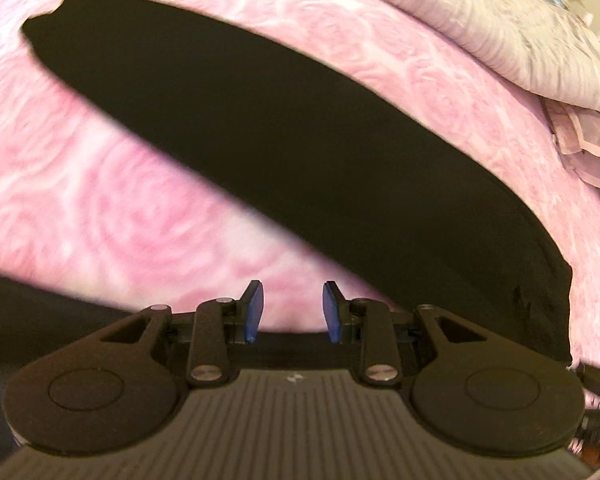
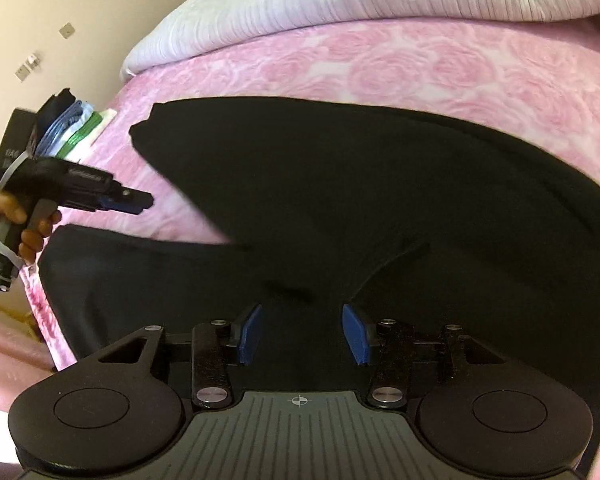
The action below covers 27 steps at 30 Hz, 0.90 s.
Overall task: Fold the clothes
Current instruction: 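Lift the black trousers with both grippers and shake them out above the bed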
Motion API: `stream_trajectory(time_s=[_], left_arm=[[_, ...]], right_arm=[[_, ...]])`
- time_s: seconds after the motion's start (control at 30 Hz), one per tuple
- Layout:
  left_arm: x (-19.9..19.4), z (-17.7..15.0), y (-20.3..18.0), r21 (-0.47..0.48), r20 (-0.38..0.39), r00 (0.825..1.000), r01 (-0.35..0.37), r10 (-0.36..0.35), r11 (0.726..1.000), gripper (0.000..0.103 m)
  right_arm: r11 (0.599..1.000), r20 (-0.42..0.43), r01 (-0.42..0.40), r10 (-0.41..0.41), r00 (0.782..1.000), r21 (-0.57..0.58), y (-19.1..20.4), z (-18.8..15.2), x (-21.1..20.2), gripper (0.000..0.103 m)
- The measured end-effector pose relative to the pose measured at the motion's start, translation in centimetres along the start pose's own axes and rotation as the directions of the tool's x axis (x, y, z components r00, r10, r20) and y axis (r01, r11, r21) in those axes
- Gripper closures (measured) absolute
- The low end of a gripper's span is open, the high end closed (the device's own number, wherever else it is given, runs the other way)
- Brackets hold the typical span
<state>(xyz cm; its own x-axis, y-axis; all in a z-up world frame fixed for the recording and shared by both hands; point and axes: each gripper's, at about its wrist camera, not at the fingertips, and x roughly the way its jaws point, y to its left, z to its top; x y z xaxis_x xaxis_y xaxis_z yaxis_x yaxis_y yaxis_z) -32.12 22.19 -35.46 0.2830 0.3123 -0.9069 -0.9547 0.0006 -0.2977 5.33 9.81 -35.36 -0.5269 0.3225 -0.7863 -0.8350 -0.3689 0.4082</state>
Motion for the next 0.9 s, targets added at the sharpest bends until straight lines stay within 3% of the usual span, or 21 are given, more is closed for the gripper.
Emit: stream_trajectory(time_s=[0.13, 0.2, 0.27, 0.33, 0.43, 0.53, 0.6, 0.67, 0.77, 0.83, 0.9], left_arm=[[-1.0, -1.8, 1.8, -0.034, -0.006, 0.999, -0.039, 0.038, 0.999, 0.076], [-1.9, -2.8, 2.8, -0.044, -0.006, 0.999, -0.047, 0.047, 0.998, 0.076], [-3.0, -4.2, 4.0, -0.042, 0.001, 0.998, -0.058, 0.058, 0.997, 0.076], [-3.5, -5.7, 5.5, -0.044, -0.007, 0.997, -0.076, 0.076, 0.996, 0.076], [-3.5, -8.1, 7.9, -0.07, -0.049, 0.992, -0.119, 0.115, 0.99, 0.076], [-4.1, -9.9, 9.7, -0.106, -0.092, 0.982, -0.175, 0.165, 0.979, 0.076], [-4.9, -10.6, 9.8, -0.114, -0.101, 0.98, -0.186, 0.175, 0.976, 0.076], [-5.6, -11.3, 10.0, -0.12, -0.109, 0.977, -0.196, 0.184, 0.973, 0.076], [-5.5, -11.8, 9.2, -0.08, -0.119, 0.973, -0.206, 0.195, 0.975, 0.075], [-4.9, -12.1, 8.9, -0.054, -0.126, 0.975, -0.193, 0.185, 0.98, 0.071], [-3.9, -12.9, 9.2, -0.025, -0.146, 0.968, -0.21, 0.205, 0.977, 0.072]], right_arm=[[0.998, 0.014, -0.024, 0.023, 1.0, 0.05, 4.7, -2.4, 0.4, 0.055], [0.999, 0.043, 0.04, -0.041, 0.998, 0.034, 5.7, -3.0, 0.1, 0.055], [0.983, 0.058, 0.152, -0.158, 0.986, 0.1, 4.8, -3.6, -0.6, 0.055], [0.93, 0.046, 0.279, -0.298, 0.953, 0.238, 2.2, -4.9, -1.7, 0.055], [0.794, -0.062, 0.498, -0.511, 0.857, 0.349, -1.1, -8.1, -2.6, 0.055], [0.722, -0.192, 0.591, -0.563, 0.804, 0.36, -2.3, -11.7, -3.4, 0.055], [0.69, -0.226, 0.611, -0.572, 0.789, 0.387, -1.8, -12.8, -4.5, 0.055], [0.681, -0.218, 0.603, -0.569, 0.793, 0.415, -0.9, -12.9, -5.2, 0.055], [0.693, -0.165, 0.552, -0.545, 0.822, 0.464, 0.5, -11.5, -4.6, 0.055], [0.702, -0.154, 0.538, -0.535, 0.831, 0.466, 1.1, -10.8, -3.5, 0.055], [0.695, -0.211, 0.58, -0.547, 0.81, 0.425, 1.4, -11.5, -1.6, 0.055]])
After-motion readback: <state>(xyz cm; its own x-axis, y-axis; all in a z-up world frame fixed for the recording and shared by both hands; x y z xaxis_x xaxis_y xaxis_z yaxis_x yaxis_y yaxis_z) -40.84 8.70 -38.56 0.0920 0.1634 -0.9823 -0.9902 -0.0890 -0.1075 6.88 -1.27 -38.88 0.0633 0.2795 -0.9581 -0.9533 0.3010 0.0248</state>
